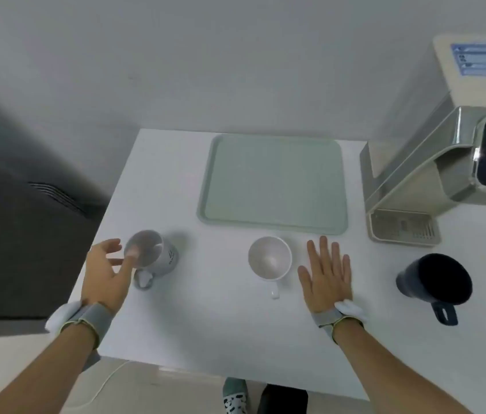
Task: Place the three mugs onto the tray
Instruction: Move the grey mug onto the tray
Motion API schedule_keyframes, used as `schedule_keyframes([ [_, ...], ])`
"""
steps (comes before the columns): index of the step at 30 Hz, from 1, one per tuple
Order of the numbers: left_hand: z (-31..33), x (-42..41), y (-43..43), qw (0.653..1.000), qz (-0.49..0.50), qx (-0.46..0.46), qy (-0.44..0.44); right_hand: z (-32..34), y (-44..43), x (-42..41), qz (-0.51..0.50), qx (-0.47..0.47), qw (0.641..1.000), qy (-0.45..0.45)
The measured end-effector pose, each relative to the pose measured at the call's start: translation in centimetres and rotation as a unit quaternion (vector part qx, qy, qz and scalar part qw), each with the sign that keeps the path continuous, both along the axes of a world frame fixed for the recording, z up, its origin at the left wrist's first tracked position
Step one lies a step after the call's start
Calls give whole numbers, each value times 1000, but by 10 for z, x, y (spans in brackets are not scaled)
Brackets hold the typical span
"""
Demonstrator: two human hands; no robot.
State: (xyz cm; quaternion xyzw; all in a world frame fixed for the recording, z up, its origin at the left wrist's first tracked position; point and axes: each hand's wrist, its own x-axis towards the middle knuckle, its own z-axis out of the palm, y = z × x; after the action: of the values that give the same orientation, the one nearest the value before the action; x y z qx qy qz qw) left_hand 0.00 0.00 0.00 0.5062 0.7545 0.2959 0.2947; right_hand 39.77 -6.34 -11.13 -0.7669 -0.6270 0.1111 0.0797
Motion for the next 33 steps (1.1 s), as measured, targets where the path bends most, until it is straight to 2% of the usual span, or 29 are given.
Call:
schedule_keyframes([
  [4,-11,-2,-18,992,37,-78,-93,-3,0,1,-9,22,999,-22],
  [11,-25,-4,-29,965,67,-139,-213,-12,1,3,-12,22,999,-35],
  [17,-29,-1,-30,942,77,-171,-280,-13,1,3,-16,27,999,-25],
  [28,-23,20,1,926,117,-174,-315,-11,-1,3,-20,37,999,-19],
  [33,-8,45,44,933,85,-145,-319,-8,0,1,-22,45,999,-13],
])
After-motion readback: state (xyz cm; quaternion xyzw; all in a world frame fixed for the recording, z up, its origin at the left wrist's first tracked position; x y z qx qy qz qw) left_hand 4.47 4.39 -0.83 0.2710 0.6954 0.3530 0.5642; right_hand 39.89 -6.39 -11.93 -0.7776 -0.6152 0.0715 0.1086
